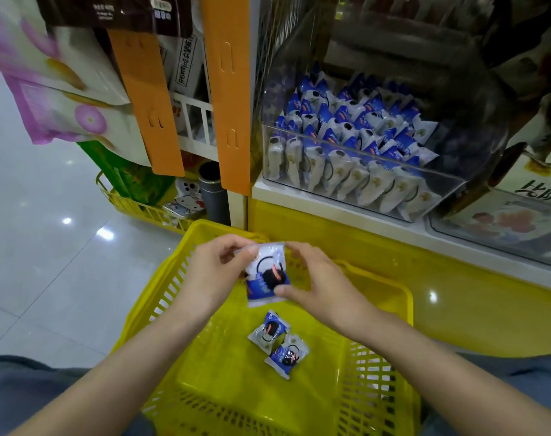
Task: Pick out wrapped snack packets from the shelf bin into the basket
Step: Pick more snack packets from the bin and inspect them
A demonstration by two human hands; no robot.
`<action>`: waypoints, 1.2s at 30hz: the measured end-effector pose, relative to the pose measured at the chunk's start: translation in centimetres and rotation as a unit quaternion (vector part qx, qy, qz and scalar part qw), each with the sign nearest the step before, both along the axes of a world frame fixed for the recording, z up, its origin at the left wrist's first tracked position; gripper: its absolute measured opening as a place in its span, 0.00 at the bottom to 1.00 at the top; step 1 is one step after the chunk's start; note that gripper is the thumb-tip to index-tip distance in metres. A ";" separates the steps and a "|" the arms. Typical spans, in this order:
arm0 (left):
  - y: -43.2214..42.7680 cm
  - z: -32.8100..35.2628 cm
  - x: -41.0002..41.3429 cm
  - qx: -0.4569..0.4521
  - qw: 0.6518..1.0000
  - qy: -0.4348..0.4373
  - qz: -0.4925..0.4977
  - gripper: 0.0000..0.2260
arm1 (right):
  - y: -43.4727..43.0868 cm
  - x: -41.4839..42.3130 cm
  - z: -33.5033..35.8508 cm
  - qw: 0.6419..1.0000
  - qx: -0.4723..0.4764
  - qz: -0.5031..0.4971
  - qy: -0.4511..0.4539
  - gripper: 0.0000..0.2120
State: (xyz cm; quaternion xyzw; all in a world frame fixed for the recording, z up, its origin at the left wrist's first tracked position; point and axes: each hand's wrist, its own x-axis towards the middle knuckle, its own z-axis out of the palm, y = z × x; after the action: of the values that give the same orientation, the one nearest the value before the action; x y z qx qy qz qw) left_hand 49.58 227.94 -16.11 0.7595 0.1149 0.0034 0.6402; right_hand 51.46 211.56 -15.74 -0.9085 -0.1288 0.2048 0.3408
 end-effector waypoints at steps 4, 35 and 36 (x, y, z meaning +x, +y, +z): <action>-0.2 -0.3 -0.3 0.049 0.997 -0.012 -0.054 0.08 | 0.6 0.1 0.1 0.988 0.131 -0.018 -0.077 0.11; -0.7 0.3 0.0 -0.159 0.986 0.041 -0.011 0.07 | 1.3 -0.2 1.9 0.951 0.257 -0.144 0.094 0.15; -0.9 0.3 -0.1 -0.139 0.989 0.026 -0.029 0.07 | 1.3 -0.2 2.0 0.930 0.300 -0.151 0.151 0.13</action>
State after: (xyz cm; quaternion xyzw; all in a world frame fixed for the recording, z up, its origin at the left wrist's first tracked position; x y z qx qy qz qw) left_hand 49.51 227.04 -15.84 0.6658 0.1087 -0.0515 0.7364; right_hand 51.30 212.91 -13.78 -0.7312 0.0079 0.2372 0.6395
